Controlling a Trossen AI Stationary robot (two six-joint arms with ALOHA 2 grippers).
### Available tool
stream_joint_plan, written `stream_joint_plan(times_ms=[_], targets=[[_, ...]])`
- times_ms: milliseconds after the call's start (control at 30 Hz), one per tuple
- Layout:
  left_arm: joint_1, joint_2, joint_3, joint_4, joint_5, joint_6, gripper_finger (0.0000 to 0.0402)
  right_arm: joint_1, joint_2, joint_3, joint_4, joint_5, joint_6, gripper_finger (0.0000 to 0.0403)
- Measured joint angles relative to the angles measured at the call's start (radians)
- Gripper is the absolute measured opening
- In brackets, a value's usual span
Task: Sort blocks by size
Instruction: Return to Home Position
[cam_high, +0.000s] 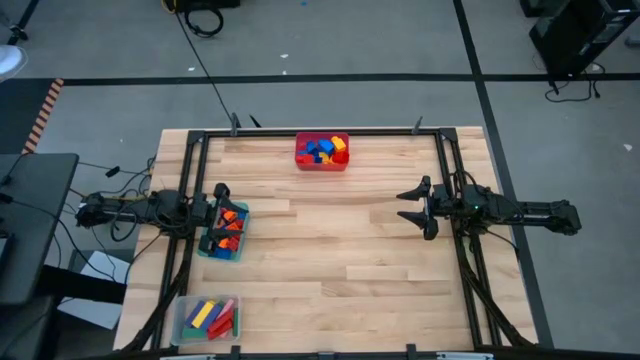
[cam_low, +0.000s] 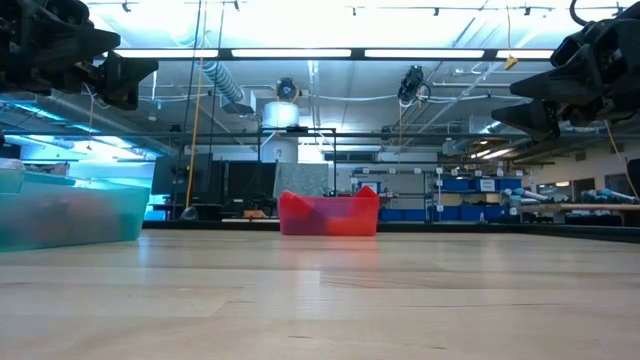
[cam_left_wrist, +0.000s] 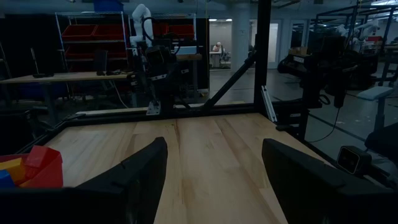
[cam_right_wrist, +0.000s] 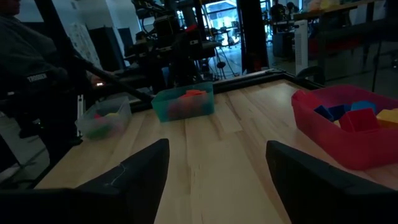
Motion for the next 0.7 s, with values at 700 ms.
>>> stream_joint_plan(times_ms=[700], targets=[[0.0,0.0,0.0,0.0,0.0,0.0,0.027,0.0,0.0,0.0,0.0,0.0,0.0,0.0286]])
